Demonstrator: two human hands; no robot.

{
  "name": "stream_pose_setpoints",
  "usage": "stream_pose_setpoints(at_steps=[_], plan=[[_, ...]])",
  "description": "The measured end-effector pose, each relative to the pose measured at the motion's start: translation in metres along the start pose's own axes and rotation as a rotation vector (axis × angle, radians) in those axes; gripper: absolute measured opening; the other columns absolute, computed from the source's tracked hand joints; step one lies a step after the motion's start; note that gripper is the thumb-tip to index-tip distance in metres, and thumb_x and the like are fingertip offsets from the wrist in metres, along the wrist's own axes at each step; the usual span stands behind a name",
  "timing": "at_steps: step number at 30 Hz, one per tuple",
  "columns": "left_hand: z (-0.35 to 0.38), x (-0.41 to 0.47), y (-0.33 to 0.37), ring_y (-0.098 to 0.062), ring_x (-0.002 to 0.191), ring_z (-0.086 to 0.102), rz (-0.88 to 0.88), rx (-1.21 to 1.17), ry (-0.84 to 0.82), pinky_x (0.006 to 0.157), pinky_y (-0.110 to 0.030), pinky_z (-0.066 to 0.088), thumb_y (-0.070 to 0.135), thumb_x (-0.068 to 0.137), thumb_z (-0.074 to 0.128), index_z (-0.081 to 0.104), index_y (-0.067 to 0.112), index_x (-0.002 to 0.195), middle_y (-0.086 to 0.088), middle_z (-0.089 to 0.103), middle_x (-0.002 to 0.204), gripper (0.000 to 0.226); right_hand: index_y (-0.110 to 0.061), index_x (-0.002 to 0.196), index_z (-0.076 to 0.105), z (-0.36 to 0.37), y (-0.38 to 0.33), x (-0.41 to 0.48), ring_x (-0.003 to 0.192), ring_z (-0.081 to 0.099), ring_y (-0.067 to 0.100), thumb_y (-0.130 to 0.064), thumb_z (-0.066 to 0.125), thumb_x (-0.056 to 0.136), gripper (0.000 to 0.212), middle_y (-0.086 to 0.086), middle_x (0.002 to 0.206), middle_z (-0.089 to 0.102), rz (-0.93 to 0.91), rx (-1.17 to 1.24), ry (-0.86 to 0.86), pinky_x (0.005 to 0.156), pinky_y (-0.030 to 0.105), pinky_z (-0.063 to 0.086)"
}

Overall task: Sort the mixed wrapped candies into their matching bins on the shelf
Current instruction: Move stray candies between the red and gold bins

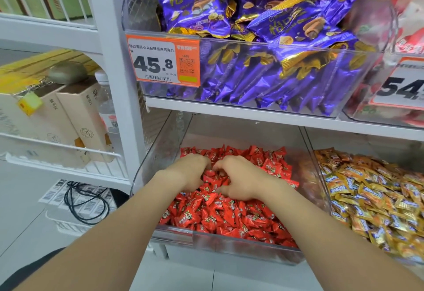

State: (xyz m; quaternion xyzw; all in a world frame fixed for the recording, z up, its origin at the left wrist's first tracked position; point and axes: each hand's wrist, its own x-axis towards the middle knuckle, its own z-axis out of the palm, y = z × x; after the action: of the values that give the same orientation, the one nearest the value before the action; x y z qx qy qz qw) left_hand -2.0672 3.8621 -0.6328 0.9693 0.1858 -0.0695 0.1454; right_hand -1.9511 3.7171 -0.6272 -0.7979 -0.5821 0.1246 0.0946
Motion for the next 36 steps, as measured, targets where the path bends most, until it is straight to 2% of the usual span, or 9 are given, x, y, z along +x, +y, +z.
stream_pose_setpoints(at_steps=[4,11,15,17,23,25,28,31,36], plan=[[-0.011,-0.009,0.001,-0.029,0.086,0.063,-0.054,0.0,0.058,0.07,-0.034,0.048,0.02,0.088,0.078,0.064,0.02,0.08,-0.003,0.062,0.085,0.017,-0.021,0.115,0.07,0.002,0.003,0.001,0.108,0.062,0.024,-0.05,0.081,0.087,0.042,0.0,0.106,0.063,-0.002,-0.041,-0.011,0.089,0.036,0.052],[-0.039,-0.027,0.003,-0.037,0.085,0.065,-0.212,-0.048,0.16,0.07,-0.037,0.047,0.042,0.093,0.076,0.053,0.015,0.076,-0.011,0.059,0.086,0.039,-0.025,0.084,0.07,-0.011,0.008,0.006,0.066,0.057,0.003,-0.039,0.082,0.087,0.019,-0.012,0.071,0.062,0.112,0.085,0.044,0.069,0.028,0.049],[-0.036,-0.043,0.012,-0.042,0.104,0.066,-0.272,0.164,0.139,0.071,-0.037,0.045,0.004,0.099,0.06,0.053,0.008,0.098,-0.012,0.046,0.087,0.008,-0.021,0.089,0.071,-0.022,0.008,0.004,0.064,0.058,0.0,-0.026,0.073,0.089,0.005,-0.011,0.073,0.067,0.188,0.224,0.112,0.06,0.019,0.043],[-0.029,-0.049,0.016,-0.04,0.109,0.065,-0.282,0.239,0.027,0.073,-0.035,0.045,-0.006,0.095,0.051,0.055,0.003,0.118,-0.018,0.056,0.107,0.025,-0.021,0.088,0.072,-0.027,0.007,0.002,0.057,0.057,-0.002,-0.024,0.072,0.09,0.003,-0.009,0.071,0.069,0.222,0.283,0.119,0.054,0.015,0.041],[-0.019,-0.044,-0.002,-0.029,0.105,0.067,-0.118,0.127,-0.149,0.085,-0.04,0.059,-0.009,0.091,0.055,0.063,0.012,0.132,-0.013,0.066,0.124,0.046,-0.024,0.085,0.07,-0.036,0.003,-0.007,0.072,0.065,0.011,-0.034,0.072,0.088,0.011,-0.007,0.081,0.072,0.284,0.388,0.18,0.062,0.025,0.046],[-0.017,-0.04,-0.006,-0.025,0.112,0.065,-0.072,0.053,-0.113,0.094,-0.034,0.055,-0.003,0.093,0.061,0.065,0.018,0.136,-0.003,0.067,0.125,0.048,-0.021,0.083,0.068,-0.039,0.002,-0.009,0.069,0.066,0.012,-0.039,0.075,0.083,0.019,-0.006,0.074,0.071,0.342,0.402,0.244,0.062,0.026,0.046],[-0.013,-0.034,-0.004,-0.02,0.107,0.06,0.006,-0.023,-0.067,0.085,-0.022,0.042,0.004,0.093,0.069,0.067,0.023,0.132,0.004,0.059,0.107,0.043,-0.016,0.079,0.068,-0.042,0.0,-0.014,0.065,0.067,0.012,-0.036,0.078,0.079,0.022,-0.005,0.067,0.071,0.397,0.409,0.315,0.059,0.024,0.047],[-0.003,-0.026,-0.001,-0.02,0.104,0.059,0.065,-0.053,-0.026,0.084,-0.023,0.041,0.0,0.089,0.069,0.071,0.029,0.127,0.001,0.06,0.111,0.047,-0.016,0.074,0.068,-0.045,-0.001,-0.019,0.067,0.063,0.007,-0.035,0.081,0.076,0.024,-0.008,0.067,0.067,0.444,0.394,0.392,0.056,0.021,0.04],[0.004,-0.019,0.003,-0.022,0.109,0.057,0.118,-0.064,-0.002,0.101,-0.032,0.048,-0.003,0.088,0.067,0.07,0.035,0.124,0.0,0.043,0.118,0.052,-0.013,0.088,0.066,-0.05,-0.001,-0.019,0.057,0.073,0.021,-0.021,0.072,0.084,0.01,0.004,0.063,0.073,0.414,0.671,0.431,0.054,0.032,0.058]])
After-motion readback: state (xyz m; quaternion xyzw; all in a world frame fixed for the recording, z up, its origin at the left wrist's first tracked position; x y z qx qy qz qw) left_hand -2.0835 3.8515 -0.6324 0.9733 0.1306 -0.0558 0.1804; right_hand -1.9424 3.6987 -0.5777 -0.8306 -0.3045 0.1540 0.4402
